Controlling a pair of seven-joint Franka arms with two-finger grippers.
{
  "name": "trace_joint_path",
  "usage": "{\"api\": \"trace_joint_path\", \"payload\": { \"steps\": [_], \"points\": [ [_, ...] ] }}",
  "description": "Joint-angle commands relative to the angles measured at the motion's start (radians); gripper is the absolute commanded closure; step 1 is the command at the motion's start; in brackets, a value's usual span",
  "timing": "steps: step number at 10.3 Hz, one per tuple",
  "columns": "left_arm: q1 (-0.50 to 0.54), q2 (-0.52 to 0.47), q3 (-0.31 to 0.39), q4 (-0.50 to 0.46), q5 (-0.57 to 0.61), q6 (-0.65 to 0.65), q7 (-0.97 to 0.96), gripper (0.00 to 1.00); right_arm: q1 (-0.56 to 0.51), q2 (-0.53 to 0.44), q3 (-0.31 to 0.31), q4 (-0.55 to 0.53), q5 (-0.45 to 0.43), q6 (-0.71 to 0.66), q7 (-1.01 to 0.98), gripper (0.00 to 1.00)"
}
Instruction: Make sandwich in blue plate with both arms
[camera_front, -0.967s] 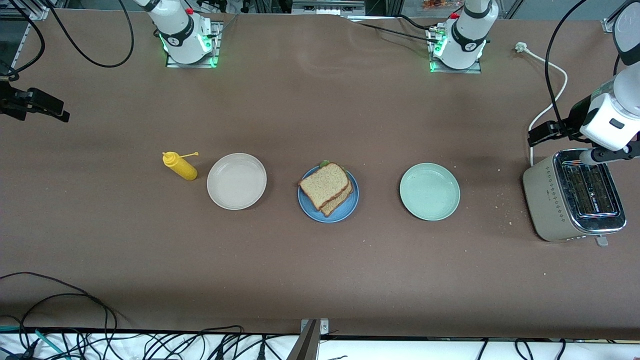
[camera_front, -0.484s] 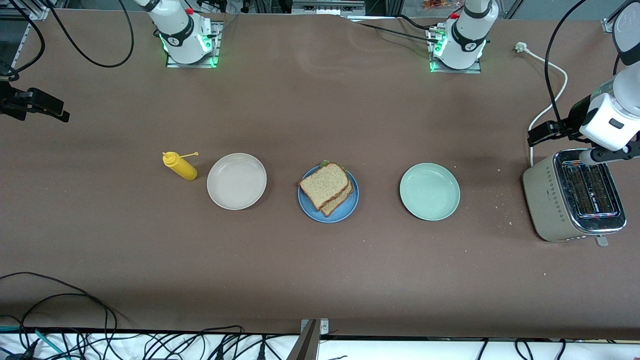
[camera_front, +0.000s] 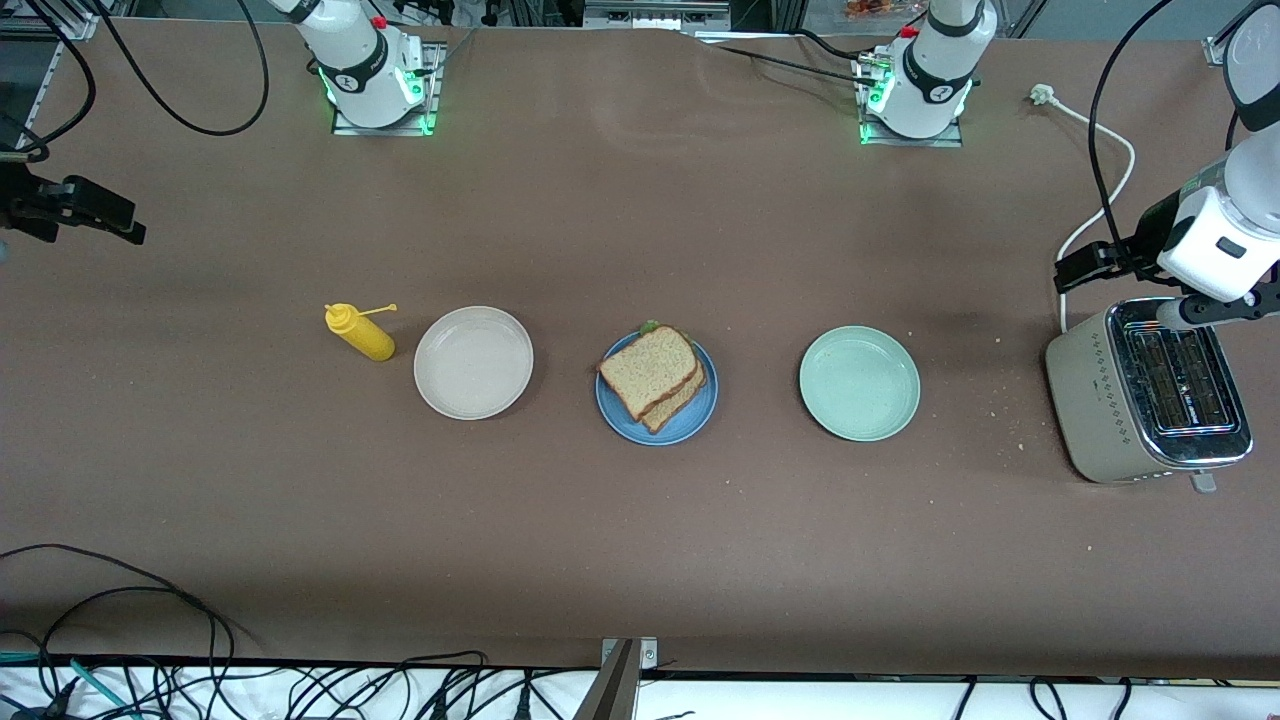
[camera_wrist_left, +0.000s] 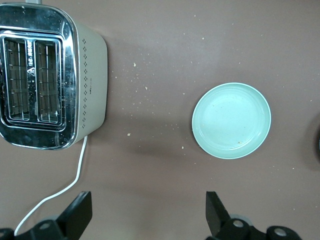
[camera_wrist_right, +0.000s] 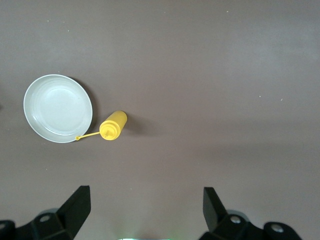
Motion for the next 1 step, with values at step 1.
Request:
{"api": "trace_joint_path", "payload": {
  "steps": [1],
  "points": [
    [-0.002,-0.008,0.001,-0.006,0.008,-0.004,0.022,0.0,0.009,0.002,0.02,0.023,-0.006,-0.011,0.045,0.0]
  ]
}}
